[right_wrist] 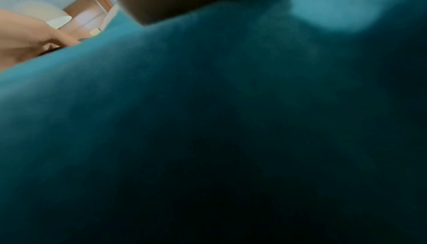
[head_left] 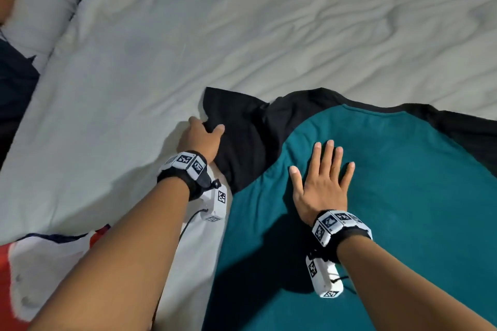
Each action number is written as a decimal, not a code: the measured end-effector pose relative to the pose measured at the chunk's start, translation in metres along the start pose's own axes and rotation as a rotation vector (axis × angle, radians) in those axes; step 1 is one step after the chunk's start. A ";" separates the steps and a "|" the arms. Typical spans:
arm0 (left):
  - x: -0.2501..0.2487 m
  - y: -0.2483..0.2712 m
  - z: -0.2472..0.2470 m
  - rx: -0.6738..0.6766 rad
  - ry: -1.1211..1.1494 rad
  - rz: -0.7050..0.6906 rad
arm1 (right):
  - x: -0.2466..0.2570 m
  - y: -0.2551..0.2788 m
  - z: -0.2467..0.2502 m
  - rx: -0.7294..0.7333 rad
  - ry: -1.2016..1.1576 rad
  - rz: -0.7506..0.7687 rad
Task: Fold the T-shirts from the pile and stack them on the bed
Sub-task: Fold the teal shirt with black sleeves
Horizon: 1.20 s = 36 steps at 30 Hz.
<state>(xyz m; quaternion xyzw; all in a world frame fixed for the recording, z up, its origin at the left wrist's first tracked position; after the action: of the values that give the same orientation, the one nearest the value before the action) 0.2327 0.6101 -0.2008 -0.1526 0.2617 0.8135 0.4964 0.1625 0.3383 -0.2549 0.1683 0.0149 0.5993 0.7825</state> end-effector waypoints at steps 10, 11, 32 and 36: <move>0.042 0.060 0.015 -0.559 0.595 0.203 | 0.001 -0.001 -0.004 0.009 -0.005 -0.035; 0.047 0.062 0.015 -0.552 0.639 0.204 | 0.001 -0.001 -0.004 0.009 -0.004 -0.038; 0.028 0.061 0.026 -0.306 -0.457 -0.195 | 0.002 -0.001 -0.004 0.048 0.022 -0.045; 0.005 0.058 -0.028 0.337 -0.551 -0.717 | 0.001 -0.001 -0.004 0.045 0.018 -0.039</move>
<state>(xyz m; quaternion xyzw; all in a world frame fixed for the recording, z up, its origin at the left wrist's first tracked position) 0.1789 0.5760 -0.2102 0.0706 0.1797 0.5473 0.8144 0.1630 0.3400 -0.2590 0.1800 0.0385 0.5850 0.7899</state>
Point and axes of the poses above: each hand's wrist, its own y-axis away from the middle knuckle, its own z-axis out of the back of the hand, x = y × z, the point moved 2 cm from there along -y, towards the middle knuckle, and after that the axes turned 13 degrees about -z, right-handed, at the moved point
